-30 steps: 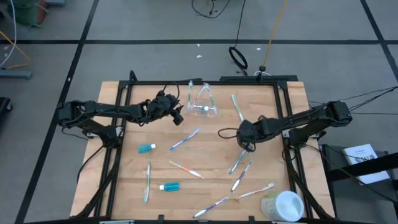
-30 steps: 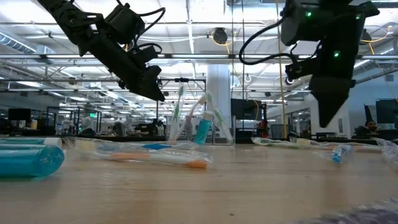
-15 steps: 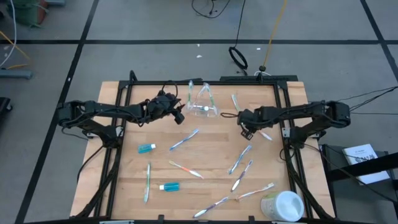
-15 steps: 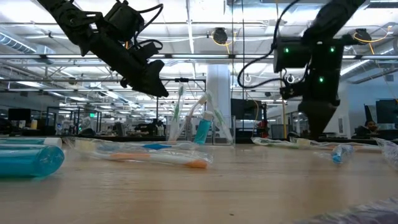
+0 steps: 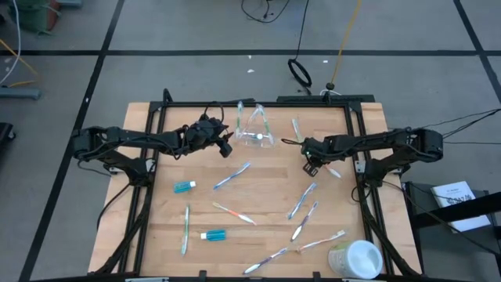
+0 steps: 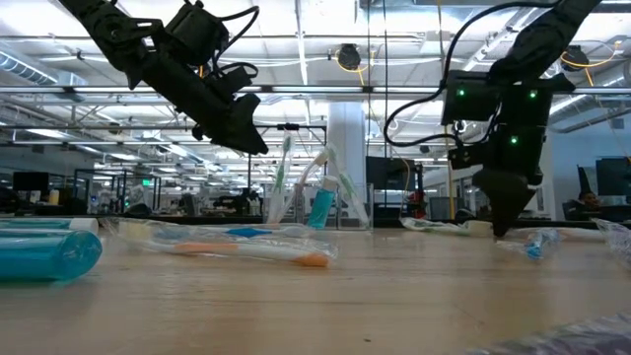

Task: Pick & Place toothbrushing station
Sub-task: Put the orange toothbrush into the transparent organizer

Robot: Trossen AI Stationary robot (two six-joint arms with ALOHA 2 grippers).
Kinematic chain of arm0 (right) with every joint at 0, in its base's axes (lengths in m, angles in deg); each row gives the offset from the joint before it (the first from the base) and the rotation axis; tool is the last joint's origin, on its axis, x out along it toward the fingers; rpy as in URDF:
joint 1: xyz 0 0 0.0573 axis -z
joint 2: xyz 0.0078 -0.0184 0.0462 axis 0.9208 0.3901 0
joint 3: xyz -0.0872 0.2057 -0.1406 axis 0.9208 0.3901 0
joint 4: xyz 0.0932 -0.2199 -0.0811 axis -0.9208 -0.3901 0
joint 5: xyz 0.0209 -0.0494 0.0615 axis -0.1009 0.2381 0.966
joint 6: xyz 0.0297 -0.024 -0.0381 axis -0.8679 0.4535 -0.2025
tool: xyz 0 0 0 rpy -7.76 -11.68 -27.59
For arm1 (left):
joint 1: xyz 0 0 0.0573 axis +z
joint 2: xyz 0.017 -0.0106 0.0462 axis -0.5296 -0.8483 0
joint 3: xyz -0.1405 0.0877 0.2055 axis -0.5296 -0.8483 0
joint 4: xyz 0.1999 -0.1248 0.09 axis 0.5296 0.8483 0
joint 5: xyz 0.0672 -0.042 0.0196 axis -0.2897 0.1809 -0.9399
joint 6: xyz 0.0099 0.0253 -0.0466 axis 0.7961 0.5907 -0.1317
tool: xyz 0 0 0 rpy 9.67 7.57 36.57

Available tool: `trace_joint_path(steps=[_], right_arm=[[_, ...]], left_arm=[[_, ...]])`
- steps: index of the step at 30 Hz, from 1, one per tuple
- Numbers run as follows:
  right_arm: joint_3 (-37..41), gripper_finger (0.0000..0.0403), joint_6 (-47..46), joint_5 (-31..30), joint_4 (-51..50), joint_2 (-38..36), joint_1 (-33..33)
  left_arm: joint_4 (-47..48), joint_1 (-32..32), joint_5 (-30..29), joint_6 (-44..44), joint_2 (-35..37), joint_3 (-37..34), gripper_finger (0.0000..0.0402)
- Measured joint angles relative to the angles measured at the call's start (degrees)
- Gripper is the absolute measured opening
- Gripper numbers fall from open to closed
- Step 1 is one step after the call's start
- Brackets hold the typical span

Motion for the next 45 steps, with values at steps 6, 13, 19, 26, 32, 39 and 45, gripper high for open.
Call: trace_joint_path(steps=[6, 13, 19, 26, 32, 39, 45], right_arm=[[-0.62, 0.0014, -5.67, 6.67, -3.33, -3.14, -1.44], [-2.84, 0.0004, -10.49, 6.31, -2.32, -11.16, -5.89], [-2.86, 0.0002, 0.17, 3.71, 23.10, -13.29, -7.94], [-2.91, 0.0000, 26.32, 3.67, 65.35, -7.73, -7.73], [-2.97, 0.0000, 38.37, 3.69, 91.54, 0.90, -5.26], [-2.97, 0.0000, 37.39, 2.51, 97.97, 10.38, 0.33], [-2.86, 0.0000, 30.85, -0.53, 97.46, 15.23, 2.72]], left_arm=[[0.00, 0.00, -0.02, -0.02, 0.00, 0.00, 0.0163], [0.07, 0.00, -0.02, -0.31, 0.00, 0.02, 0.0163], [-1.19, 0.00, -0.04, -0.01, 0.00, 0.02, 0.0163], [-6.19, 0.00, -0.16, 1.12, -0.02, 0.04, 0.0163], [-9.63, 0.00, -0.43, 3.20, -0.02, 0.03, 0.0163], [-10.01, 0.00, -0.47, 4.71, -0.02, 0.04, 0.0163], [-8.68, 0.00, -0.48, 5.57, -0.02, 0.04, 0.0163]])
